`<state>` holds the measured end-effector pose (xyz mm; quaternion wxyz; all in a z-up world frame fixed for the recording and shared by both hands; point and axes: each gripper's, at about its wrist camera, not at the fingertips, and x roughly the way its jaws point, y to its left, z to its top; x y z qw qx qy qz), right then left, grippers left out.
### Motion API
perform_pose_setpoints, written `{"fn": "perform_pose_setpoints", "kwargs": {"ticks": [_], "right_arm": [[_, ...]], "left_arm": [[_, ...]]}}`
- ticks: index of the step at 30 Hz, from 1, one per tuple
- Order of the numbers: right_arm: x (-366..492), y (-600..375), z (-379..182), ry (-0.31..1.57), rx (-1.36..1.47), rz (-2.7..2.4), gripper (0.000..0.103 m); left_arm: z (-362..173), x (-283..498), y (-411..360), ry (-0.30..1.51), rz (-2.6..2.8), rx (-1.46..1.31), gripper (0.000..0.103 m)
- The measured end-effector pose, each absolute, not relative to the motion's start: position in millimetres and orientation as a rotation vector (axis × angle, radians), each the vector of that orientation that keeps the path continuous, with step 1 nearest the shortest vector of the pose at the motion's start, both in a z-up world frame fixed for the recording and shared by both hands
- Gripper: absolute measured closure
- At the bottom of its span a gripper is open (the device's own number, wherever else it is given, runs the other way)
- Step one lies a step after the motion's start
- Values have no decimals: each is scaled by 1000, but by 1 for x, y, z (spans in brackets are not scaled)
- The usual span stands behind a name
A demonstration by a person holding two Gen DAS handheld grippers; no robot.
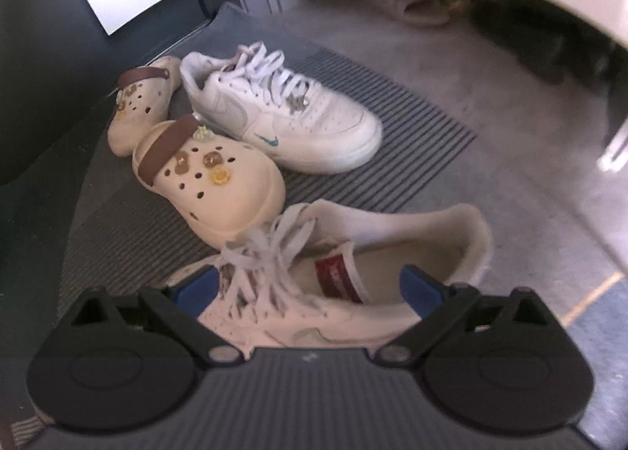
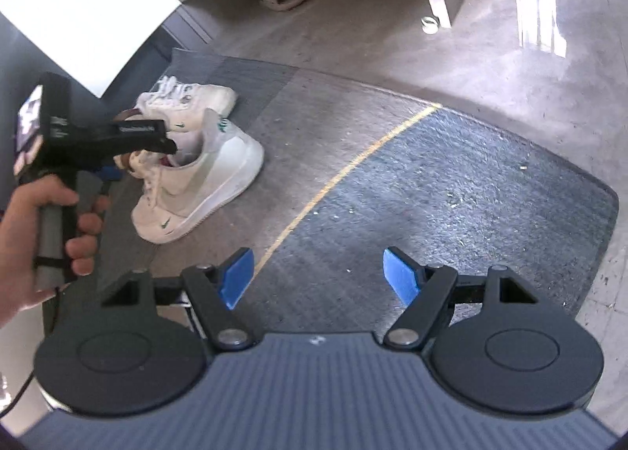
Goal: Organize scattered shoes
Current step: 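Grasp a white sneaker with a red tongue label by its collar with the left gripper, then grasp the sneaker heel with the right gripper while the left gripper releases it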
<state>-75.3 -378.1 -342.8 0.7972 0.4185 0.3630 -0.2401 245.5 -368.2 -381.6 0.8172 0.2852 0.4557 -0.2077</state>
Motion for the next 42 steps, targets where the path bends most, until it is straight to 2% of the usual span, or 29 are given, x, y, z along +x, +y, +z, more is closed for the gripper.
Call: {"fn": "perform_pose_setpoints", "kwargs": {"ticks": [3, 7, 9, 10, 12, 13, 14, 16, 18, 27, 33, 36, 42], "right_arm": [[-73, -385, -352, 795, 929, -518, 28], [-72, -391, -355, 798, 958, -509, 28], [-75, -396, -356, 792, 975, -507, 28], [-78, -398, -355, 786, 977, -516, 28], [-85, -402, -354, 776, 981, -535, 28], [-89, -405, -353, 771, 985, -547, 28], [-93, -407, -353, 766, 994, -562, 28], [-100, -411, -355, 758, 1016, -588, 28], [-107, -412, -354, 750, 1029, -602, 28], [-122, -417, -346, 686, 1038, -641, 28], [-126, -417, -345, 678, 1038, -657, 28], [-127, -416, -345, 681, 1034, -659, 28], [-129, -414, -346, 682, 1037, -668, 28]], "left_arm": [[-405, 256, -381, 1010, -375, 657, 12], [-412, 265, -381, 1040, -358, 602, 12], [-414, 265, -381, 1015, -310, 625, 34], [-415, 265, -382, 1005, -300, 641, 35], [-409, 261, -382, 1001, -294, 631, 47], [-406, 261, -380, 998, -288, 623, 51], [-403, 260, -379, 995, -281, 615, 64], [-394, 262, -375, 997, -273, 599, 71], [-384, 264, -372, 1005, -291, 576, 85], [-354, 231, -365, 1046, -408, 547, 87], [-333, 180, -373, 1007, -570, 603, 94], [-324, 149, -378, 945, -648, 647, 95], [-328, 142, -379, 932, -637, 646, 95]]}}
